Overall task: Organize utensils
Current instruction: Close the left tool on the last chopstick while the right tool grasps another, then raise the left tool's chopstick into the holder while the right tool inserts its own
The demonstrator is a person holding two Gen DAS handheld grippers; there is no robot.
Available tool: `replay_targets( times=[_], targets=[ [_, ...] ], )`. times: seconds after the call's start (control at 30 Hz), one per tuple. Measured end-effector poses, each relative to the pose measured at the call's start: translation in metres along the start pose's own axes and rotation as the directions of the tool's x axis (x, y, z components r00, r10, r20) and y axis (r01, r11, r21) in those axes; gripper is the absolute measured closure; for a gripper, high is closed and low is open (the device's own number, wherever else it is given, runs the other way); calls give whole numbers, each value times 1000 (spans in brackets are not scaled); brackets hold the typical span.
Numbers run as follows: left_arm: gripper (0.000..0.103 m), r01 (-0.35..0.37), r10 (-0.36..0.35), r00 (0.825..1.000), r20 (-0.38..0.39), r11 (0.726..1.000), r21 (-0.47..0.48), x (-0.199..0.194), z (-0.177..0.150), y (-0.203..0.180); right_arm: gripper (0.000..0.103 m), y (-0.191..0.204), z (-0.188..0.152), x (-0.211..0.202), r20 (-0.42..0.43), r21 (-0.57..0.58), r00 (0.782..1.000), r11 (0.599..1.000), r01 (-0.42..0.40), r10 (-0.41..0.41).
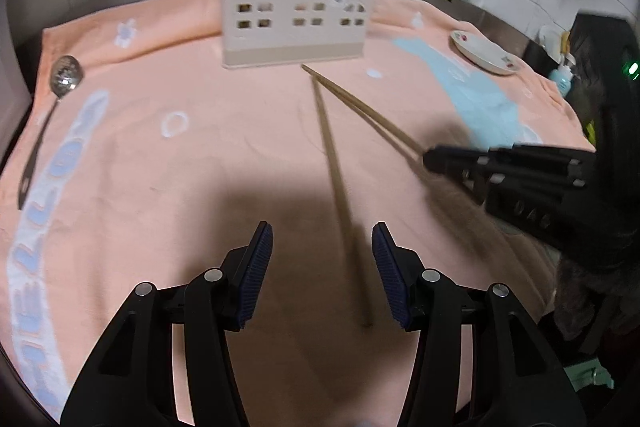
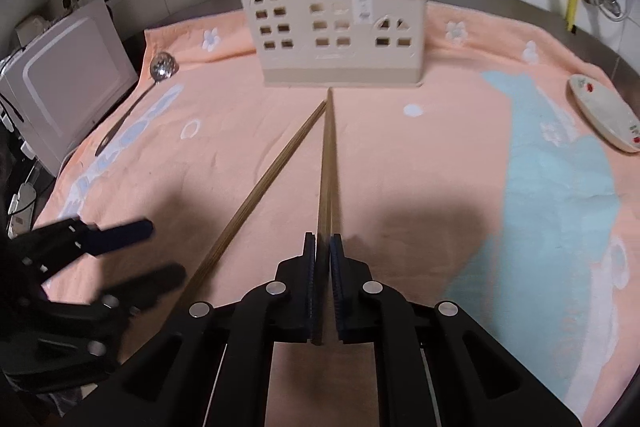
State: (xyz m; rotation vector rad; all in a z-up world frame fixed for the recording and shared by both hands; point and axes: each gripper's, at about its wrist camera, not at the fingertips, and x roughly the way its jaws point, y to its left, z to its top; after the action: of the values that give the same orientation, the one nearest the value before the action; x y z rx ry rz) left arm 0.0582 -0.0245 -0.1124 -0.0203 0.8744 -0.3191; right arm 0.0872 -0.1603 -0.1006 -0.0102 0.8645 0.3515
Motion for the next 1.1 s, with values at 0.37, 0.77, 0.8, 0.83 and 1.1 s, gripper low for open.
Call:
replay_targets(
  times=[0.37, 0.77, 0.8, 0.83, 1.1],
  targets=[
    [80, 20, -21, 999, -24, 1000, -15, 17, 1, -8, 96, -7, 24, -49, 128, -18, 992, 1000, 1, 2],
    [97, -25, 25, 999, -27, 1000, 1, 19, 7, -9, 96, -6, 57, -84, 218, -63, 976, 998, -1, 15],
    [97, -28, 29, 999, -22, 1000, 6, 16, 8, -8, 96, -6, 59, -87, 223, -66, 975, 998, -1, 16],
    [97, -30, 30, 999, -16, 999, 12, 13, 10, -7, 96, -8, 63, -90, 229, -69, 973, 998, -2, 18],
    [98, -52, 43, 994, 100, 994, 93, -30, 54, -3, 96, -18, 98, -107, 252, -94, 967, 996, 0, 24]
  ],
)
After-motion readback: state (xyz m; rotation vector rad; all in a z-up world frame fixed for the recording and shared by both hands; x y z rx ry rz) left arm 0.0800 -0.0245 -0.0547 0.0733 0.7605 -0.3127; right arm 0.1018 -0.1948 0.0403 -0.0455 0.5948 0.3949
